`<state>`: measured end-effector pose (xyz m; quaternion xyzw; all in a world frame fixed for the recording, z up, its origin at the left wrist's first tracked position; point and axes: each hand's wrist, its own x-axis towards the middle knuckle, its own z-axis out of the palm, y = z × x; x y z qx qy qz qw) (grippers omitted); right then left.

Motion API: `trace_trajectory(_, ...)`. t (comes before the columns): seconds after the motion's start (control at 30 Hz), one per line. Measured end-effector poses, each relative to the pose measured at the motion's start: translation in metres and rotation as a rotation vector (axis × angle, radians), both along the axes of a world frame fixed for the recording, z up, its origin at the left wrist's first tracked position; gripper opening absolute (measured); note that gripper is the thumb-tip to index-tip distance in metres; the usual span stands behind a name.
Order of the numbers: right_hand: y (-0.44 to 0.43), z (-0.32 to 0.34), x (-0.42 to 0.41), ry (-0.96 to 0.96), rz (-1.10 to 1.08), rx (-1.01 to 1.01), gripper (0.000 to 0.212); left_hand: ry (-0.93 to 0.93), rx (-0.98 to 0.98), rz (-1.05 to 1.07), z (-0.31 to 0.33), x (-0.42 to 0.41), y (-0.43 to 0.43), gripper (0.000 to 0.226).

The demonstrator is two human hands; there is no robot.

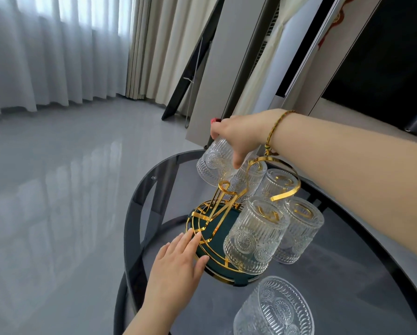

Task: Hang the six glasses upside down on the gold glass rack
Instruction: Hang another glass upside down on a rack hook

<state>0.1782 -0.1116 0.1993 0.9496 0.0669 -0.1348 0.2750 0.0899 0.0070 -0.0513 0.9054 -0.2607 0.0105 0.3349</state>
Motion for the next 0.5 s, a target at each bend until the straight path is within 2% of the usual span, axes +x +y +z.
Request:
trace_trajectory(0.23, -0.002, -0.016, 0.004, 0.046, -0.101, 0.195, 0.077, -0.004, -0.004, 0.006, -0.003, 0.001, -0.002, 0.055)
trace_trajectory(0.5, -0.002, -0.028, 0.005, 0.080, -0.105, 0.215, 0.075, -0.011, -0.007, 0.008, -0.004, 0.001, -0.002, 0.055)
